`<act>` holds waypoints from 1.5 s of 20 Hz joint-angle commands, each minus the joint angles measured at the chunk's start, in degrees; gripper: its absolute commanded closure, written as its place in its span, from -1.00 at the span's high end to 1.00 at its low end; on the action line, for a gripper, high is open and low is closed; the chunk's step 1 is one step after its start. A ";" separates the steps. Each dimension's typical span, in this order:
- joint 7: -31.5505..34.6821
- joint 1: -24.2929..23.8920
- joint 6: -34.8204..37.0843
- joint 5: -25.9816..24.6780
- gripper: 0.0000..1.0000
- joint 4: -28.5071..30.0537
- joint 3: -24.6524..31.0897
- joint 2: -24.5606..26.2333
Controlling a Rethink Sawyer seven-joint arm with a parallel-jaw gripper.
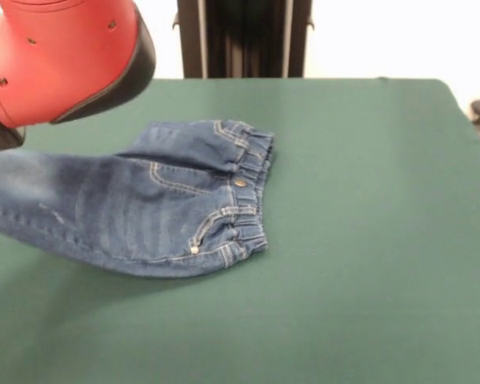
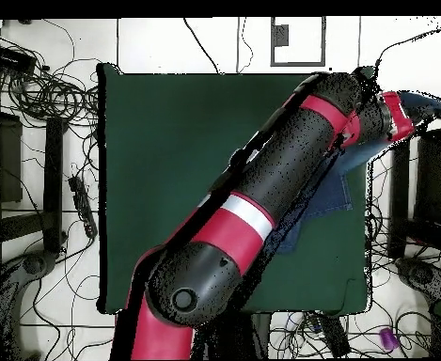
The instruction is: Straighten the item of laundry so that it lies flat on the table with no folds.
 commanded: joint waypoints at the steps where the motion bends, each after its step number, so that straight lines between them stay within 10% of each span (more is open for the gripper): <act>1: 23.08 0.36 -7.02 0.17 -1.00 0.61 0.91 0.93; 15: 20.20 -1.25 -20.60 8.29 -1.00 -0.72 10.15 -0.39; 22: 3.69 -1.62 -29.19 16.60 -1.00 6.62 35.19 -8.34; 26: -9.24 -10.58 -35.80 13.73 -1.00 20.04 67.50 -21.10; 30: -10.87 -17.89 -33.49 13.06 -1.00 30.62 82.68 -28.16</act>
